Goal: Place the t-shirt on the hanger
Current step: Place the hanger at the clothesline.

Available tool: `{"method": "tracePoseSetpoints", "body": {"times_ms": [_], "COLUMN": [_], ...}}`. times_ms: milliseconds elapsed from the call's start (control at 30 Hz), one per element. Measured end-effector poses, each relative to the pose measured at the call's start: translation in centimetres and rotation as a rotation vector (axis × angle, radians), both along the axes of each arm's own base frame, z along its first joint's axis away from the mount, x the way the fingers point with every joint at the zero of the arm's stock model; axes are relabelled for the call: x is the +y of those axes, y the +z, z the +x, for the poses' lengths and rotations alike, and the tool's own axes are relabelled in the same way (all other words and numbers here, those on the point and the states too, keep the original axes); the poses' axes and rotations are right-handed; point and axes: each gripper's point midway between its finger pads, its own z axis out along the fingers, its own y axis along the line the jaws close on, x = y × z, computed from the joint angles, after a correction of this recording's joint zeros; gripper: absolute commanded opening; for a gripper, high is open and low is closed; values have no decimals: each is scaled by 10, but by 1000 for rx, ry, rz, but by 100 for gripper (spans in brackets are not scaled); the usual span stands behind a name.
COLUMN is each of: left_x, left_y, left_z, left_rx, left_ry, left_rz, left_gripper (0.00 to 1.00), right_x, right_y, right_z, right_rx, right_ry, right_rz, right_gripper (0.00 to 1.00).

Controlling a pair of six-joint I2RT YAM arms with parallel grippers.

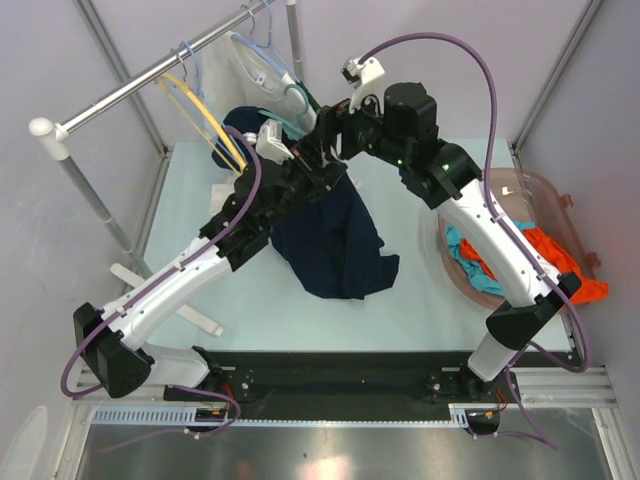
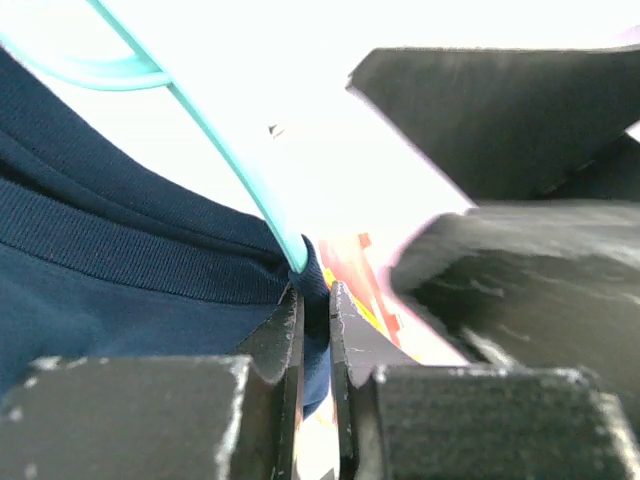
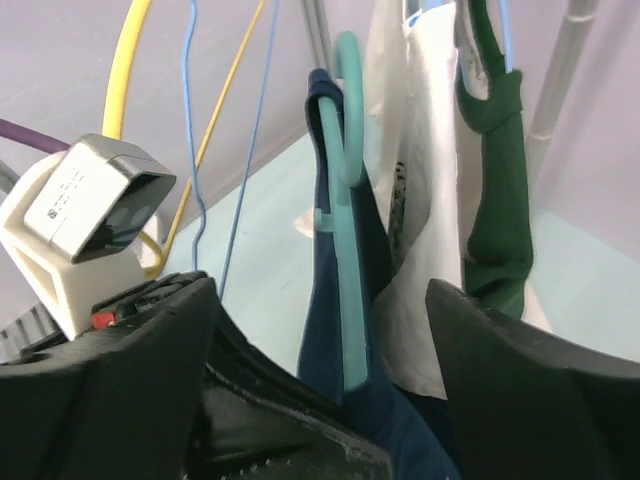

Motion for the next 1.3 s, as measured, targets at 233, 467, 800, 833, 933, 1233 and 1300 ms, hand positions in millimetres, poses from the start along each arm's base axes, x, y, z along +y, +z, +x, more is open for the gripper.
{"method": "tracePoseSetpoints", "body": {"times_ms": [233,467,800,833,933,1233,1300], "left_x": [14,37,56,58,61,78,81], "left_y": [26,68,101,101,102,110,110], "left_z": [18,36,70,73,79,105,111], "left_rx": [-61,-133,-174,-175,-174,-190,-190], "left_ry": [52,109,100,98,92,106,110], "left_rz": [-23,-67,-76,-74,-65,-62,-61], "left_gripper": [0,0,0,0,0,0,0], "right_x": [-17,-59,-99,-99,-98,-97,-96], "right_y": [22,59,78,76,69,60,58], "right_z": [-1,-3,-7,-6,-4,-2,-1], "right_rx": [-32,-100,-154,-150,-135,-118,-115], "right_ry": [-27,-91,-142,-142,-139,-133,-131], "right_rz": [43,103,135,131,121,110,108], "right_gripper": [100,100,100,100,100,100,100]}}
